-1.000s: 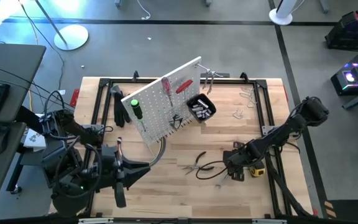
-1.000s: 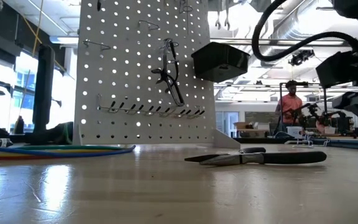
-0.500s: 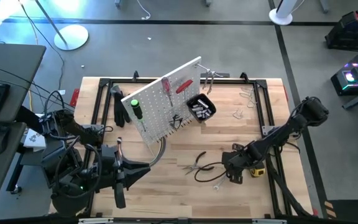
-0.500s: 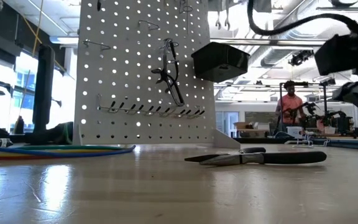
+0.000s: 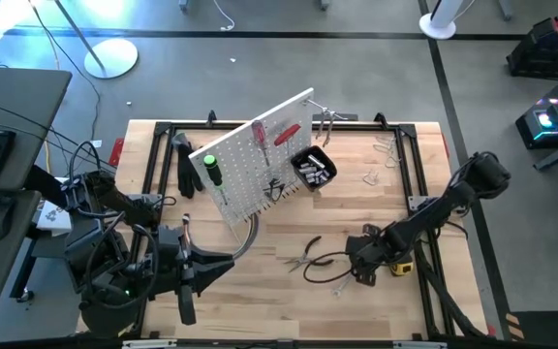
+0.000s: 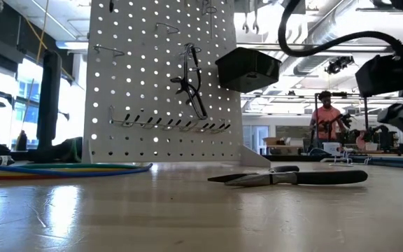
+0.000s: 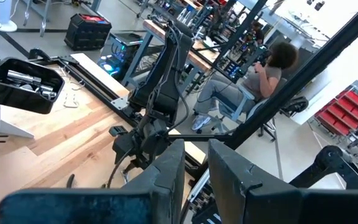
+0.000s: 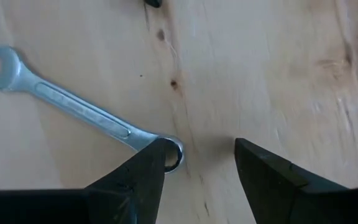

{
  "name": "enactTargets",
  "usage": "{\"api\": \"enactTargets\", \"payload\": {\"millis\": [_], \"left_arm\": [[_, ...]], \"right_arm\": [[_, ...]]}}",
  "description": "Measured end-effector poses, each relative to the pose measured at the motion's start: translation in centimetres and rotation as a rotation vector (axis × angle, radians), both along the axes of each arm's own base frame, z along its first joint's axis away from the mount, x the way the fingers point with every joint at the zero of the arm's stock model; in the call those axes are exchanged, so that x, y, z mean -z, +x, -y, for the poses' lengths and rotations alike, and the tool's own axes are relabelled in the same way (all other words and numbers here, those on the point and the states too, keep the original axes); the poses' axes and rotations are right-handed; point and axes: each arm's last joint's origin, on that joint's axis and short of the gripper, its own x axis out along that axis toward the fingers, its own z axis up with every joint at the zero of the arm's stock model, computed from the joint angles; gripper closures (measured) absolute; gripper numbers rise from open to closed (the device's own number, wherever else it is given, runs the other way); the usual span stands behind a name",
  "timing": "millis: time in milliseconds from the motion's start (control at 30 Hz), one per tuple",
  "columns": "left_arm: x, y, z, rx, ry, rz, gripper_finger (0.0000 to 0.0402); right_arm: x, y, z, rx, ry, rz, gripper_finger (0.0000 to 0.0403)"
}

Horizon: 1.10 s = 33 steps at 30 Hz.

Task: Hang tools onto peg board
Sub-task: Hang the wrench on the peg board

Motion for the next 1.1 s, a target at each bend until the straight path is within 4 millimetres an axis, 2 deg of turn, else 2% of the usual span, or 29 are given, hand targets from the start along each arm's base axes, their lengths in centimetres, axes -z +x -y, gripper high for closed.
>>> {"api": "enactTargets", "payload": {"millis": [300, 400, 500, 533, 667, 800, 900, 1100], "left_arm": [[0.0, 0.0, 0.0, 0.006, -0.002, -0.002, 0.0337], [0.0, 0.0, 0.0, 0.006, -0.002, -0.003, 0.0337], [0.0, 0.0, 0.0, 0.009, 0.007, -0.005, 0.0337], [0.0, 0.0, 0.0, 0.01, 0.013, -0.007, 0.0337], [0.0, -0.2, 0.2, 0.022, 0.03, -0.011, 0.0337], [-0.4, -0.7, 0.4, 0.041, 0.03, -0.005, 0.0337], [-1.2, -1.3, 0.6, 0.082, 0.053, 0.003, 0.0337], [-4.0, -2.4, 1.3, 0.166, 0.114, 0.09, 0.0337]], "right_arm": [[1.4, -0.1, -0.8, -0.042, -0.067, -0.03, 0.0222], [1.4, -0.5, -0.6, -0.019, -0.103, -0.067, 0.0274], [1.5, -0.7, -0.3, -0.017, -0.12, -0.097, 0.0368], [1.5, -0.7, -0.2, -0.016, -0.118, -0.101, 0.0383], [1.4, -0.7, -0.1, 0.059, -0.097, -0.109, 0.0393], [0.2, -0.5, -0.3, 0.072, -0.098, -0.113, 0.0399], [-1.0, -0.7, -0.1, 0.065, -0.169, -0.144, 0.0401], [-4.5, 0.2, -0.4, 0.044, -0.235, -0.065, 0.0402]]}}
